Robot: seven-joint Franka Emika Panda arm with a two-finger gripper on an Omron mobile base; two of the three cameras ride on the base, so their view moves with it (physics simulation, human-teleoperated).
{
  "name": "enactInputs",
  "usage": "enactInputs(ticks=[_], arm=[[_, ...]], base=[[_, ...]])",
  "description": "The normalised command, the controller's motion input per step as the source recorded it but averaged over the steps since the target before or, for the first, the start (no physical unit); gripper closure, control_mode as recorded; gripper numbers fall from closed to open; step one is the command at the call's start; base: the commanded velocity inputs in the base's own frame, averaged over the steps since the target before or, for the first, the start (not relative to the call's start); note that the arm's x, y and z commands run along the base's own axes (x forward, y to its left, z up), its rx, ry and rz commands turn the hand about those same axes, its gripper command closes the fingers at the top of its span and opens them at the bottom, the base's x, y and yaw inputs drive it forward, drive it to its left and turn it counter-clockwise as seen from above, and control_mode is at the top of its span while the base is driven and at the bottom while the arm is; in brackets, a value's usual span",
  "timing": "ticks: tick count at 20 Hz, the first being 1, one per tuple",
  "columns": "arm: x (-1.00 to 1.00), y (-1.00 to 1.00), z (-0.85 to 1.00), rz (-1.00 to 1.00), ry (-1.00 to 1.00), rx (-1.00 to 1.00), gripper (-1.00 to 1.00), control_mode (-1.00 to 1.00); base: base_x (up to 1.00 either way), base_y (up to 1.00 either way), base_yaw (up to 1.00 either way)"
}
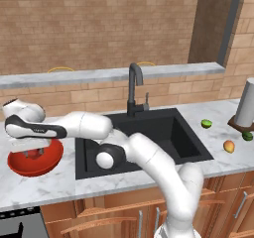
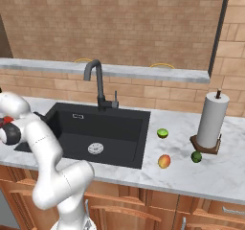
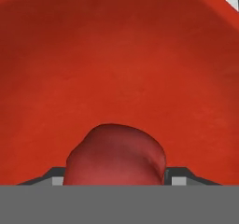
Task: There is a mixed pile of frozen fruits and vegetables on the counter. Locate all the frozen vegetables and place the items in a bowl on the counter. Take all the frozen fruits and defrost them in a running sink.
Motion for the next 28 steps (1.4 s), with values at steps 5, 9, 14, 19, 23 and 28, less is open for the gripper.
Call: enactInputs(ticks=[5, 9, 14, 19, 23, 28], arm=[[-0.24, -0.02, 0.25, -0.02, 0.0, 0.0, -1.0, -1.0], [-0.2, -0.12, 0.53, 0.0, 0.0, 0.0, -1.0, -1.0], [-0.2, -0.27, 0.34, -0.01, 0.0, 0.0, -1.0, -1.0], [-0.38, -0.53, 0.3, 0.0, 0.0, 0.02, -1.0, -1.0], [-0.57, -0.79, 0.19, -0.01, -0.04, 0.02, -1.0, -1.0], [-0.56, -0.85, 0.2, -0.01, -0.05, 0.05, -1.0, -1.0]], base=[[0.0, 0.0, 0.0], [0.0, 0.0, 0.0], [0.0, 0.0, 0.0], [0.0, 0.0, 0.0], [0.0, 0.0, 0.0], [0.0, 0.0, 0.0]])
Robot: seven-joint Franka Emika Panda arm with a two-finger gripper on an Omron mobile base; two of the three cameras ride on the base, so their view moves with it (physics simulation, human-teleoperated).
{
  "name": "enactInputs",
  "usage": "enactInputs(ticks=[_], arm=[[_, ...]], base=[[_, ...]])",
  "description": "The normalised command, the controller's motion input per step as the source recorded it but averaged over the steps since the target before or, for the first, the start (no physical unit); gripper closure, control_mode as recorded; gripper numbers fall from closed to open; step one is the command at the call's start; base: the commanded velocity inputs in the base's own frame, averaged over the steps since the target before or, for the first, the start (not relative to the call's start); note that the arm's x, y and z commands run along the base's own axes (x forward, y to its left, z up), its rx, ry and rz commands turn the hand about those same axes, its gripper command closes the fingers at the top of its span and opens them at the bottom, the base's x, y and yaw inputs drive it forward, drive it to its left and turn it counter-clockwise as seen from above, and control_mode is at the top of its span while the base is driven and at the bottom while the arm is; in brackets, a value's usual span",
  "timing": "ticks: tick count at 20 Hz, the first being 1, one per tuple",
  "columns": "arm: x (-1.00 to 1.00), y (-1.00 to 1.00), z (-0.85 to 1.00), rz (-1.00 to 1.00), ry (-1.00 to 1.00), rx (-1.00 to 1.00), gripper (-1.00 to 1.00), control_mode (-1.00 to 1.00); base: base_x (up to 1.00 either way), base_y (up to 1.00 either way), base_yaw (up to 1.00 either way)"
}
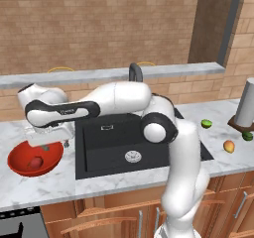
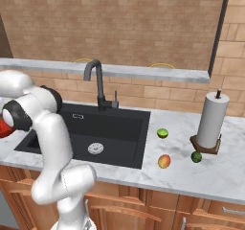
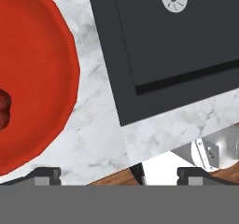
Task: There is a mixed pile of frozen fruits and vegetables on the counter. Locate all the frozen vegetables and place the items in a bowl on the counter. Take all the frozen fruits and defrost them in a running sink.
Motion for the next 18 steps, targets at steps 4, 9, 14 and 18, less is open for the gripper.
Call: enactInputs(ticks=[4, 9, 14, 18], arm=[[-0.51, -0.82, 0.19, 0.0, -0.06, 0.13, -1.0, -1.0], [-0.41, -0.86, 0.27, -0.02, -0.02, 0.15, -1.0, -1.0], [-0.28, -0.94, 0.22, -0.04, 0.0, 0.15, -1.0, -1.0], [-0.14, -0.93, 0.18, -0.05, 0.04, 0.13, -1.0, -1.0]], base=[[0.0, 0.0, 0.0], [0.0, 0.0, 0.0], [0.0, 0.0, 0.0], [0.0, 0.0, 0.0]])
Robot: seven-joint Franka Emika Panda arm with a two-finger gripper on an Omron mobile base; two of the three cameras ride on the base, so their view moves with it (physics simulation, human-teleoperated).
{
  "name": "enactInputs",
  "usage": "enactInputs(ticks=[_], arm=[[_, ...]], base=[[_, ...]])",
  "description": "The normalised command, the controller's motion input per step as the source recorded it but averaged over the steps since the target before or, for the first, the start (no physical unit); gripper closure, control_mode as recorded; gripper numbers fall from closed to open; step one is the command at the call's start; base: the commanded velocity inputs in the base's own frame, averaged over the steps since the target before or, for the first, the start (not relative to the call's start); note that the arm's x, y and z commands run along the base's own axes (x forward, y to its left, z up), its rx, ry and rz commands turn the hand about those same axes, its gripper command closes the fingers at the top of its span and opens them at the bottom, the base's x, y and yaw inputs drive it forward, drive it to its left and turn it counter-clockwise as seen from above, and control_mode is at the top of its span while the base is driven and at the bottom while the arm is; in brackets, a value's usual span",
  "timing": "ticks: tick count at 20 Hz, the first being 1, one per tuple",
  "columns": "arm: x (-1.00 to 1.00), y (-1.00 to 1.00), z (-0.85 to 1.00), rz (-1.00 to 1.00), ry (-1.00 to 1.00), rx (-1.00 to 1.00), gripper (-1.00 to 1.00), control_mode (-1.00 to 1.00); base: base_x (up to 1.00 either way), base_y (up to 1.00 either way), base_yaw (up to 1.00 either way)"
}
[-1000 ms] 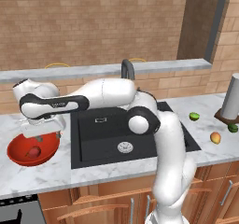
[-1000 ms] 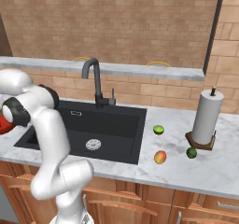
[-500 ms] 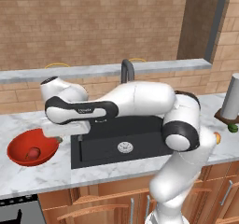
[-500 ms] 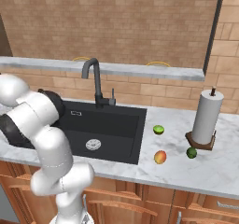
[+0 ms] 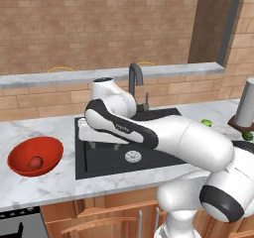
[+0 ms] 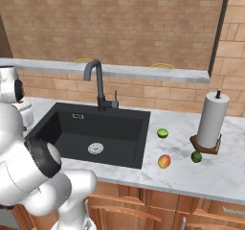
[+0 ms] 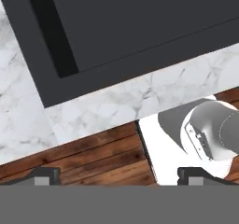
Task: There is a mixed pile of frozen fruits and vegetables on the counter. Locate all the frozen vegetables and place the items in a bowl on the counter. Take all the frozen fruits and defrost them in a running sink.
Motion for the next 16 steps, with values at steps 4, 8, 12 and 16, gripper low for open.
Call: enactInputs(ticks=[4, 8, 12, 16], arm=[[-0.01, -0.5, 0.03, -0.01, 0.14, 0.05, -1.0, -1.0], [0.2, -0.46, -0.04, -0.01, 0.12, -0.01, -1.0, -1.0], [0.24, -0.46, -0.02, 0.0, 0.0, 0.0, -1.0, -1.0], [0.22, -0.4, -0.14, 0.0, -0.01, -0.04, -1.0, -1.0]], base=[[0.0, 0.0, 0.0], [0.0, 0.0, 0.0], [0.0, 0.0, 0.0], [0.0, 0.0, 0.0]])
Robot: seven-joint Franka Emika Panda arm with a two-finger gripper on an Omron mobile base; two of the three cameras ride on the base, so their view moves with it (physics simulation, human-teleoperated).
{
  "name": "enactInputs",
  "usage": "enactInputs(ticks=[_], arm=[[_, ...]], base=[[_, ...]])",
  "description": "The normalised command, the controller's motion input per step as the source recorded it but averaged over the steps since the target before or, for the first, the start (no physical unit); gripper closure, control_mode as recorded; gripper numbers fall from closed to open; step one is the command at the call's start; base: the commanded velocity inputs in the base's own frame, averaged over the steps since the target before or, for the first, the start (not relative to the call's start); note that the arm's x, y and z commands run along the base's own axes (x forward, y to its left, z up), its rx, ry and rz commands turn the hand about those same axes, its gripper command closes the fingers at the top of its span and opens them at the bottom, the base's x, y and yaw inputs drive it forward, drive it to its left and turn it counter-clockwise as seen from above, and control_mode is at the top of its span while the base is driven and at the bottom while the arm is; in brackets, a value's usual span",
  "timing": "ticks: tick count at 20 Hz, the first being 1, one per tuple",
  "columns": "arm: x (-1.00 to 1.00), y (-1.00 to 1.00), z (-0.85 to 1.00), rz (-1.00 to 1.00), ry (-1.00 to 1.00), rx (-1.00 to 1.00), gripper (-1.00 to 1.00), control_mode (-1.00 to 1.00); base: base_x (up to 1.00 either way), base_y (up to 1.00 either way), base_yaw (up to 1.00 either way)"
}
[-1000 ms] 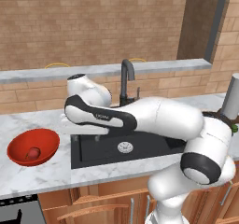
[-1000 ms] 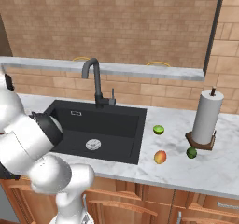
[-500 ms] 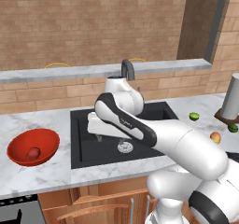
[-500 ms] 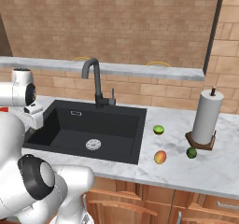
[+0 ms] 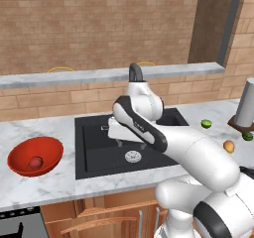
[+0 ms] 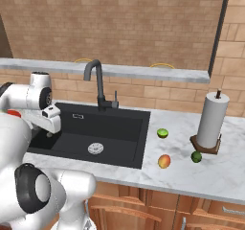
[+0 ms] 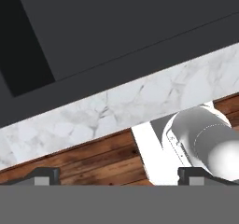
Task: There is a mixed pile of frozen fruits and vegetables on the counter. Locate all the frozen vegetables and place the items in a bowl on the counter. Take all the frozen fruits and defrost them in a running sink.
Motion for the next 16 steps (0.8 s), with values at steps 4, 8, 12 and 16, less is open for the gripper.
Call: enactInputs(ticks=[4, 8, 12, 16], arm=[[0.04, -0.57, -0.2, 0.0, -0.06, -0.05, -1.0, -1.0], [0.03, -0.59, -0.02, -0.06, -0.02, -0.01, -1.0, -1.0], [0.14, -0.52, 0.01, -0.11, 0.05, -0.04, -1.0, -1.0], [0.16, -0.57, 0.0, -0.12, 0.06, -0.05, -1.0, -1.0]], base=[[0.0, 0.0, 0.0], [0.0, 0.0, 0.0], [0.0, 0.0, 0.0], [0.0, 0.0, 0.0]])
